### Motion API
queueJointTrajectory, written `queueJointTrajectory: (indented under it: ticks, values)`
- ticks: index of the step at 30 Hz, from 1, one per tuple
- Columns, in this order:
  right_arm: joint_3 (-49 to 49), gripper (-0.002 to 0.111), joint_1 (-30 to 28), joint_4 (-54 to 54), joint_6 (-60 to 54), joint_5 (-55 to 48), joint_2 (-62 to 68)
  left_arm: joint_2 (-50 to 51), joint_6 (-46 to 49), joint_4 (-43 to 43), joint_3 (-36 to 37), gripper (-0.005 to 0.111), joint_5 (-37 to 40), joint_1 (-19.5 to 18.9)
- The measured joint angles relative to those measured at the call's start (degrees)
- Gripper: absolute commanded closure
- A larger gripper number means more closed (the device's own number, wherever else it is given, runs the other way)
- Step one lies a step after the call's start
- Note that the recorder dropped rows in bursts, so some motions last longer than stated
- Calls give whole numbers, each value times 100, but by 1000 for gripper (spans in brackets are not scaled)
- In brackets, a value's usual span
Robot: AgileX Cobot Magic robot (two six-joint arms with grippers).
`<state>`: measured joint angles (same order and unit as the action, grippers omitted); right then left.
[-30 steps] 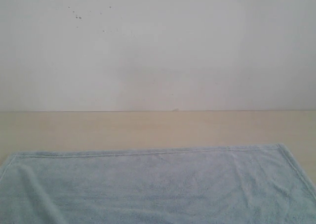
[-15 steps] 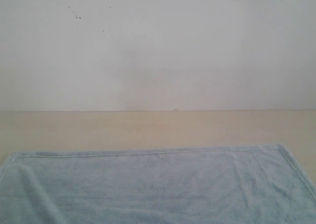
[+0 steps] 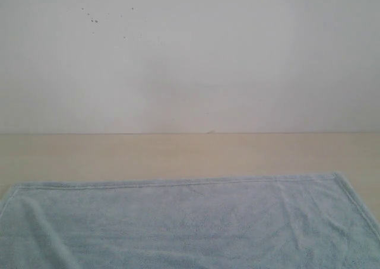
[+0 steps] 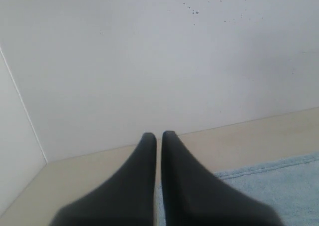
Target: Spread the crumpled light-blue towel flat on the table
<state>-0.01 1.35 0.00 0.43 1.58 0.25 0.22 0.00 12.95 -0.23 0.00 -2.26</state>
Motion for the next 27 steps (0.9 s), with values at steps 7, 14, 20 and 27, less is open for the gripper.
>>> queueJointTrajectory:
  ticks: [7,14,20,27]
  values:
    - [0,108,0,0,0,0,0,0,0,0,0,103,0,0]
    - [0,108,0,0,0,14,0,0,0,0,0,103,0,0]
    - [0,108,0,0,12,3,0,0,0,0,0,103,0,0]
    - [0,108,0,0,12,3,0,0,0,0,0,103,0,0]
